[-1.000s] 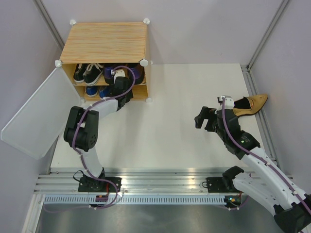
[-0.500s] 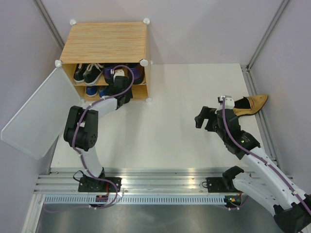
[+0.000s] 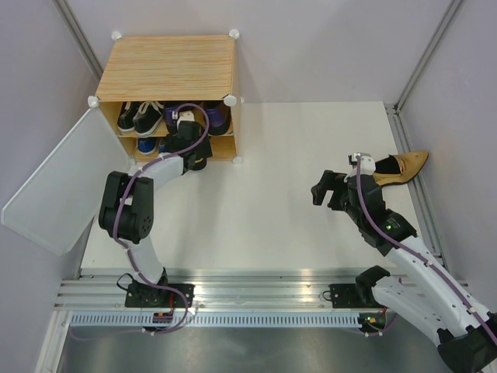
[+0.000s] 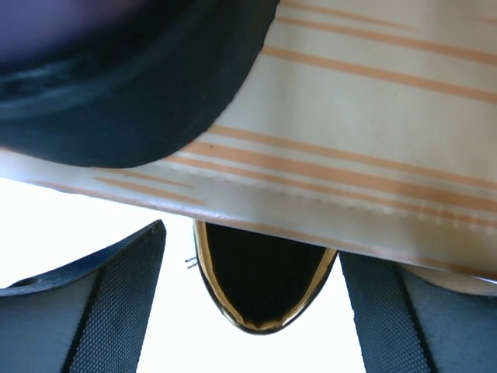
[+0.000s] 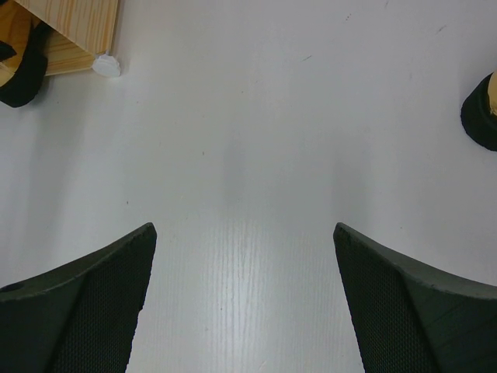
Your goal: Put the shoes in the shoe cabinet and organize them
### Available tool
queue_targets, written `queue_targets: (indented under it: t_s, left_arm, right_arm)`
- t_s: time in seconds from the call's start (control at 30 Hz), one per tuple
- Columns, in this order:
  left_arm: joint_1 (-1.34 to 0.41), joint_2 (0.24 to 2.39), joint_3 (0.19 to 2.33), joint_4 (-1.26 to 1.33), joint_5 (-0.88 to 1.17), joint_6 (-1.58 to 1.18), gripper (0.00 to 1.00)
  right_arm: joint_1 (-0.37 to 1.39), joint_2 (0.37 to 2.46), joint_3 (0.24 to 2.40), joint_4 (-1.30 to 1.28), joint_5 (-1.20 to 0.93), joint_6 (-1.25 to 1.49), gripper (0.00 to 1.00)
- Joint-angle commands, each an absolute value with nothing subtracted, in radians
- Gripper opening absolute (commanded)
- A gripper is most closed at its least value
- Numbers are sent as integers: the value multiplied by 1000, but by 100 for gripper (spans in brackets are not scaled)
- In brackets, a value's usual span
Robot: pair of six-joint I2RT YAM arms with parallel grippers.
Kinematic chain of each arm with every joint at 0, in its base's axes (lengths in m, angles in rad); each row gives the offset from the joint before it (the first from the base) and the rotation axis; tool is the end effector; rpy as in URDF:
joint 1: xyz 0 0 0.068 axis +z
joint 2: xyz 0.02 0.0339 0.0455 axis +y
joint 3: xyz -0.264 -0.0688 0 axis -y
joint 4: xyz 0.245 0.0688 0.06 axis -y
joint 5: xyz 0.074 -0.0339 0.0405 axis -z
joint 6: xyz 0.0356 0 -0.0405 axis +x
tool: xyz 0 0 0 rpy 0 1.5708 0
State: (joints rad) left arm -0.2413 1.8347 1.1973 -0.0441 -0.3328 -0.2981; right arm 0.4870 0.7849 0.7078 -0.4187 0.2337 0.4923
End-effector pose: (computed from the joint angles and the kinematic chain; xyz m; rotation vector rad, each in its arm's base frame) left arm 0.3961 -0.0855 0.2030 -0.2387 2.1967 0.0769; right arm 0.1609 0.0759 0.2894 0.1501 2.0666 0.3653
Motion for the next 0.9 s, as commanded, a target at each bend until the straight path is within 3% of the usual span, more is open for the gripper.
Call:
queue_targets:
  t_s: [0.0,0.13,0.3,0.33,0.4,0.5,0.53,0.63,0.87]
  left_arm:
    - [-215,1743,1189,-15,-310,-360,93]
    - [-216,1668,1166,-38,-282,-370,98]
    - [-224,1554,1054,-29,-279,-414,93]
    - [-225,1517,1011,-23,-256,-435,85]
    - [-230,1480,970,-14,-236,-460,82]
    - [-239,1411,864,50,-195,-505,63]
    - [-241,1399,820,86,-167,-521,45]
    - [-244,1402,789,106,-150,-526,22]
    - [-245,1532,839,140,-144,-517,14]
  right_arm:
    - [483,772,724,-394,215,482,98]
    - [483,770,721,-394,204,482,98]
    - [483,773,718,-390,181,482,98]
    - [483,773,716,-390,179,482,98]
    - [483,769,712,-388,175,480,98]
    - [485,764,707,-385,170,483,98]
    - [483,762,707,-385,170,483,98]
    - [483,764,704,-383,164,483,98]
    - [483,772,707,-377,167,482,98]
